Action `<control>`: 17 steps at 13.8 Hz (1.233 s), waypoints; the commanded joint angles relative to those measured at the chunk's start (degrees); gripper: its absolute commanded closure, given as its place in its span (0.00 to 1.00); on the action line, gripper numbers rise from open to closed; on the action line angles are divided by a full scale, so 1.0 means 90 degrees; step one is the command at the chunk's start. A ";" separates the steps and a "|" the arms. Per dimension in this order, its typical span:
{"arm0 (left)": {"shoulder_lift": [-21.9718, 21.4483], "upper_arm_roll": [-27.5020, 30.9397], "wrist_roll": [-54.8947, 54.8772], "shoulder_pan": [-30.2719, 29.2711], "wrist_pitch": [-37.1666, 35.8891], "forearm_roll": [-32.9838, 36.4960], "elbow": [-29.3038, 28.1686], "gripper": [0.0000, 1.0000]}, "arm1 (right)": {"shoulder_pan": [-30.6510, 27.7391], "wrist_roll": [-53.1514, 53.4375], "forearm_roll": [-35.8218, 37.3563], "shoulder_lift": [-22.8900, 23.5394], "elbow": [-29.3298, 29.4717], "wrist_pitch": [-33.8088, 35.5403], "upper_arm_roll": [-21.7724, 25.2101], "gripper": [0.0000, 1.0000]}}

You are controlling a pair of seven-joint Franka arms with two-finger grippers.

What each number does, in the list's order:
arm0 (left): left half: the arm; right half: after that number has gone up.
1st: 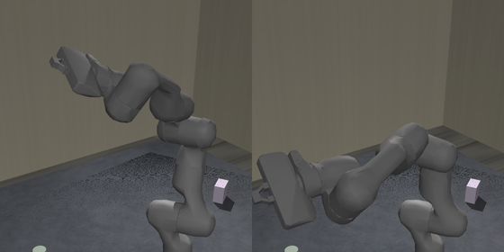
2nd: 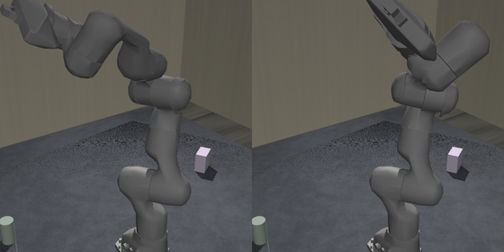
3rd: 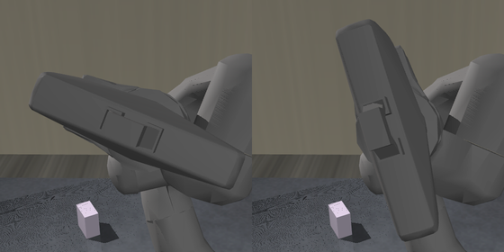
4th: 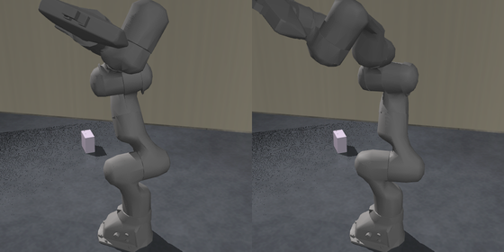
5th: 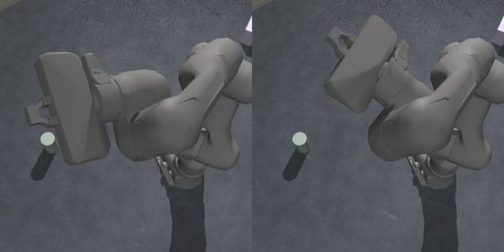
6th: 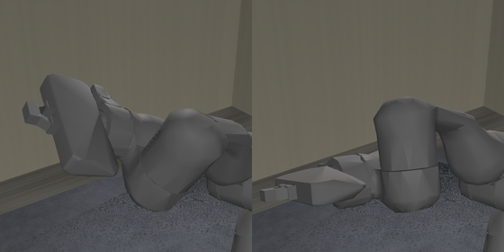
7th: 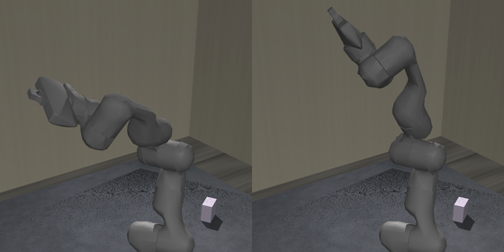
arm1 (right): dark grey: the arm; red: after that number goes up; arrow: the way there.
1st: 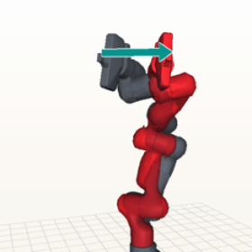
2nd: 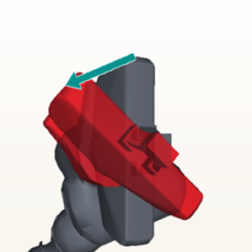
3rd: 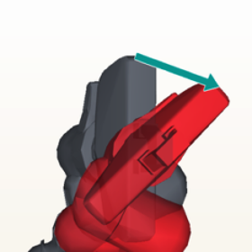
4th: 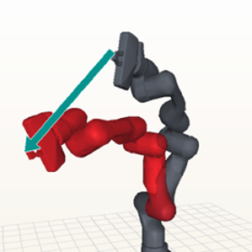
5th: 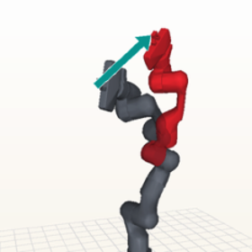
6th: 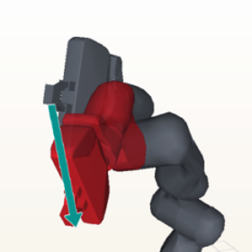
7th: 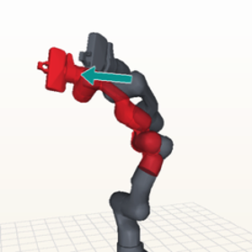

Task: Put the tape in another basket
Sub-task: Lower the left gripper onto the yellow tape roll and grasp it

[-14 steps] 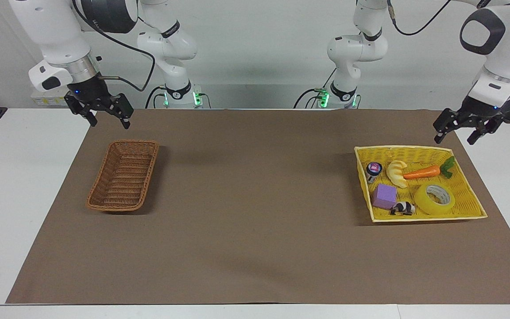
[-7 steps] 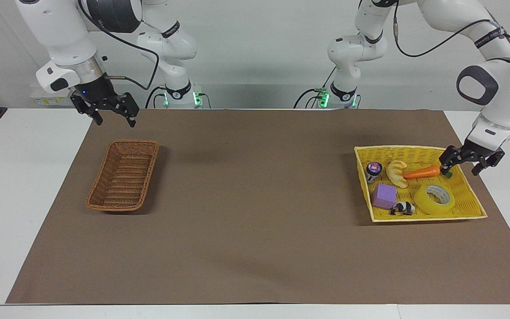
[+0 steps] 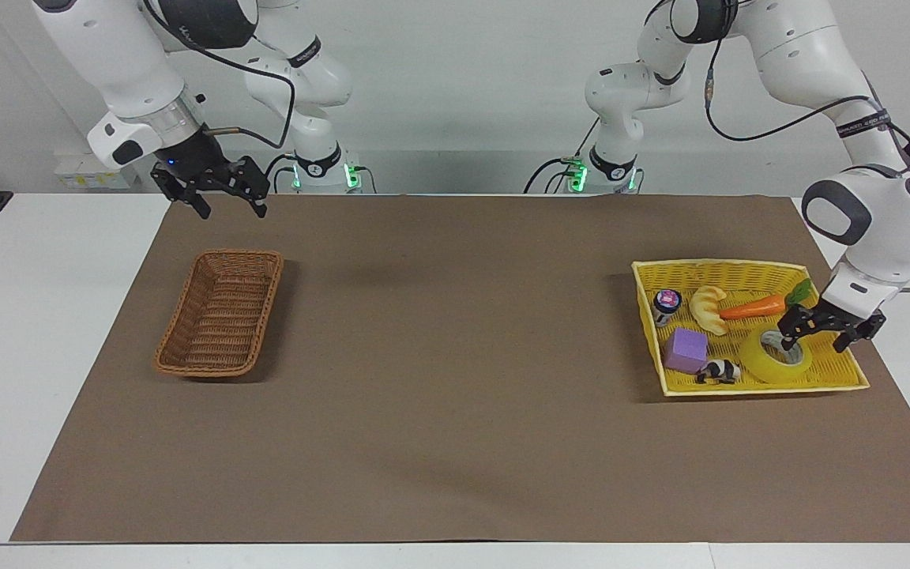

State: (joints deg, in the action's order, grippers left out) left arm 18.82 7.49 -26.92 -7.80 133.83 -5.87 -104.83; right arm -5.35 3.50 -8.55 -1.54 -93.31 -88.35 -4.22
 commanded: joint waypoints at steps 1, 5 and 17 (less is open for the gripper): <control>0.0165 -0.0060 -0.0154 -0.0061 0.0335 -0.0120 0.0017 0.00 | -0.0050 -0.0408 -0.0280 -0.0151 -0.0286 0.0032 0.0009 0.00; 0.0359 -0.0060 -0.0241 -0.0149 0.0315 -0.0120 -0.0012 0.00 | -0.0060 -0.0525 -0.0496 -0.0141 -0.0501 0.0042 0.0009 0.00; -0.0146 -0.0119 -0.0369 -0.0013 -0.0278 -0.0120 -0.0002 1.00 | 0.0193 -0.0467 -0.1511 -0.0122 -0.0999 0.0022 0.0000 0.00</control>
State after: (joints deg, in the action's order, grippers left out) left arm 21.83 6.60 -30.28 -9.24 134.90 -6.00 -104.89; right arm -3.38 0.59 -20.37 -1.54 -100.94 -87.92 -4.27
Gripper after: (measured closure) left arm 0.780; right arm 0.000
